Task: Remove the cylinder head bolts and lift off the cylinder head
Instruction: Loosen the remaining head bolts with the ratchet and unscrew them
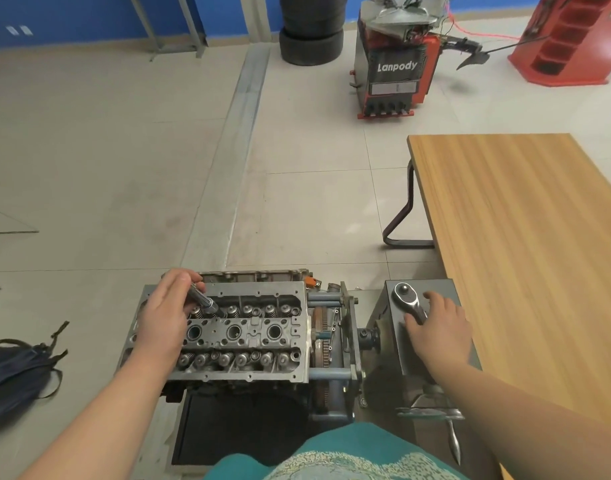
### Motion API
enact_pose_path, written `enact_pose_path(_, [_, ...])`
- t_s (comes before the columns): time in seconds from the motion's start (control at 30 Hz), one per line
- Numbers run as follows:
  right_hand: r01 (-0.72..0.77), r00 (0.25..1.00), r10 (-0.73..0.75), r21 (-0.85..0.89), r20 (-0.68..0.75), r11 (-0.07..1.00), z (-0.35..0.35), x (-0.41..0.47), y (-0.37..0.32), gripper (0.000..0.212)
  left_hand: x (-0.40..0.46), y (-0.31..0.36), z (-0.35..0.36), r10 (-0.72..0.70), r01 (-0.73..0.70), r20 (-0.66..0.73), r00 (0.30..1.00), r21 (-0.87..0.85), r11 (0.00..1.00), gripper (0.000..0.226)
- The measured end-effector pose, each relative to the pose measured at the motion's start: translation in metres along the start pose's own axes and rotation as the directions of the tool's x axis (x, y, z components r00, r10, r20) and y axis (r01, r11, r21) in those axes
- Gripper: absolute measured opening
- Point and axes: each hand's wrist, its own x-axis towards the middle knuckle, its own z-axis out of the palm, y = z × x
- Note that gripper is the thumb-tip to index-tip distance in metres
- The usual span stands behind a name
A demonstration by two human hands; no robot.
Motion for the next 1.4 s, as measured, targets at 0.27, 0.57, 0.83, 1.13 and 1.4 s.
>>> enact_pose_path(0.27, [0.304, 0.95, -0.309, 0.384, -0.051, 0.872, -0.029, -0.06, -0.144, 0.023, 0.024, 0.0, -0.017, -0.049, 0.051, 0.19, 0.981, -0.007, 0.999, 0.028])
enact_pose_path(0.57, [0.703, 0.682, -0.719, 0.148, 0.137, 0.695, -0.061, -0.106, -0.332, 0.042, 0.029, 0.005, -0.033, -0.151, 0.122, 0.437, 0.887, 0.094, 0.988, 0.037])
enact_pose_path(0.83, [0.684, 0.72, -0.676, 0.002, 0.155, 0.729, -0.06, -0.116, -0.369, 0.022, 0.06, -0.029, -0.071, -0.149, 0.105, 0.63, 0.762, 0.106, 0.989, 0.027])
enact_pose_path(1.13, [0.536, 0.833, -0.531, 0.011, 0.157, 0.844, -0.062, -0.139, -0.384, 0.028, 0.095, -0.037, -0.063, 0.082, -0.308, 0.728, 0.68, 0.183, 0.933, 0.02])
enact_pose_path(1.4, [0.564, 0.816, -0.512, -0.172, 0.269, 0.808, -0.061, -0.142, -0.394, 0.024, 0.11, -0.035, -0.062, 0.063, -0.376, 0.829, 0.556, 0.184, 0.908, 0.035])
